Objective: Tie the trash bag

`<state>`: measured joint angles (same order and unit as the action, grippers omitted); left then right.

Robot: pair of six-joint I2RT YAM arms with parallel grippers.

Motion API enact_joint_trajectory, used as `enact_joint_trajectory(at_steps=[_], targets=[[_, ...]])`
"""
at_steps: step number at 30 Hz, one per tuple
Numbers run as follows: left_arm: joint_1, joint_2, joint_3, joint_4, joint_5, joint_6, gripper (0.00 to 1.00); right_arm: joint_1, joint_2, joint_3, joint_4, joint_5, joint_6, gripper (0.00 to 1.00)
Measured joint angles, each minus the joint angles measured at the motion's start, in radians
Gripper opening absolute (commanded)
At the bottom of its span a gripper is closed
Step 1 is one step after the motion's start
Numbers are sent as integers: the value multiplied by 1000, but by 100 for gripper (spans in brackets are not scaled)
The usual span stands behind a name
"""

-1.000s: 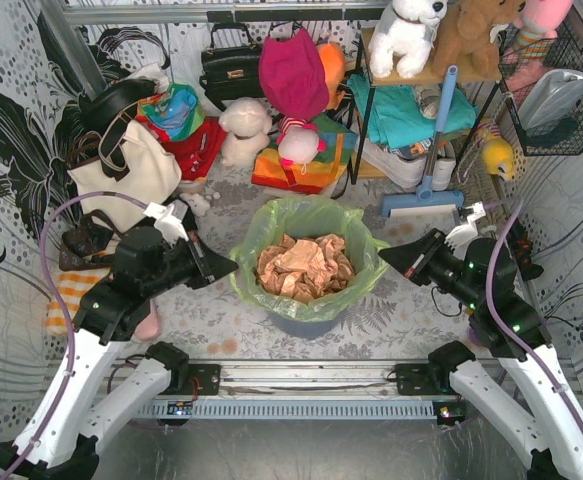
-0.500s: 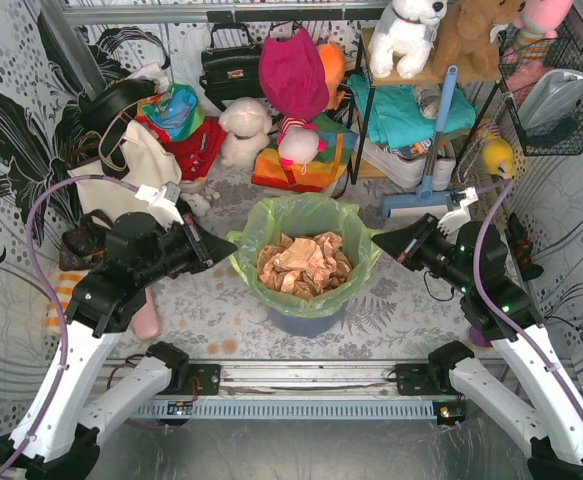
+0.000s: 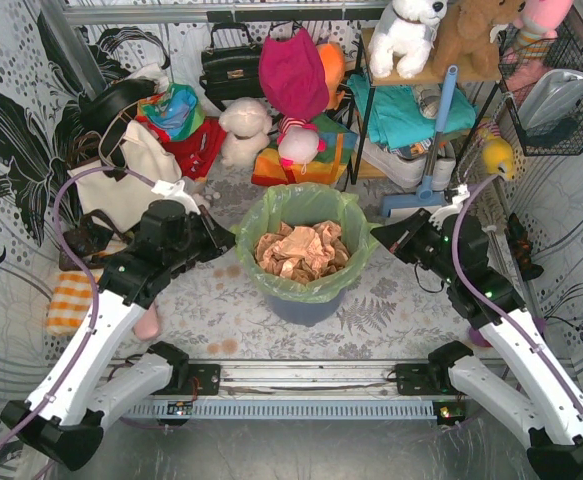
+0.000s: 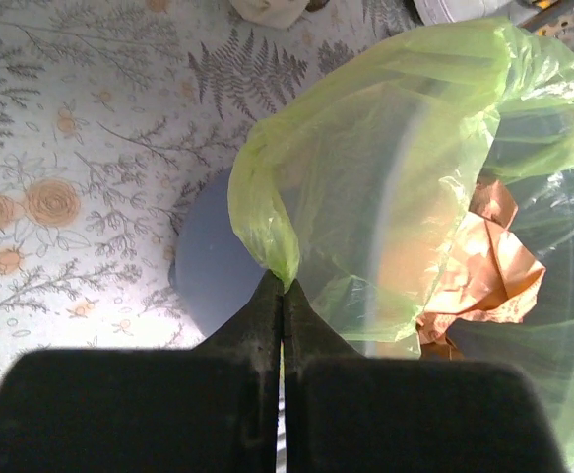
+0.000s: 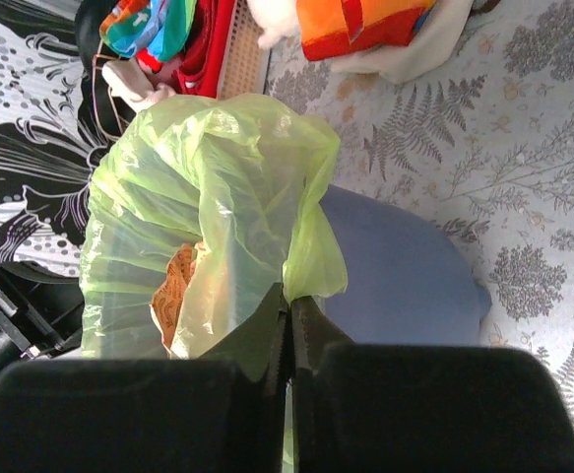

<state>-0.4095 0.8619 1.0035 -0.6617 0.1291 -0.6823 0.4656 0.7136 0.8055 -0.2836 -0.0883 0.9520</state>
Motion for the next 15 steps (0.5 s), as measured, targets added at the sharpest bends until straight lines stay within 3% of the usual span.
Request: enact_joint_trajectory(at_steps=[8, 15], targets=[[0, 16, 2, 72, -36, 6, 0, 0, 11, 2, 61, 33, -2, 0], [0, -32, 118, 88, 3, -9, 0, 1, 9, 76, 112, -19, -15, 0]])
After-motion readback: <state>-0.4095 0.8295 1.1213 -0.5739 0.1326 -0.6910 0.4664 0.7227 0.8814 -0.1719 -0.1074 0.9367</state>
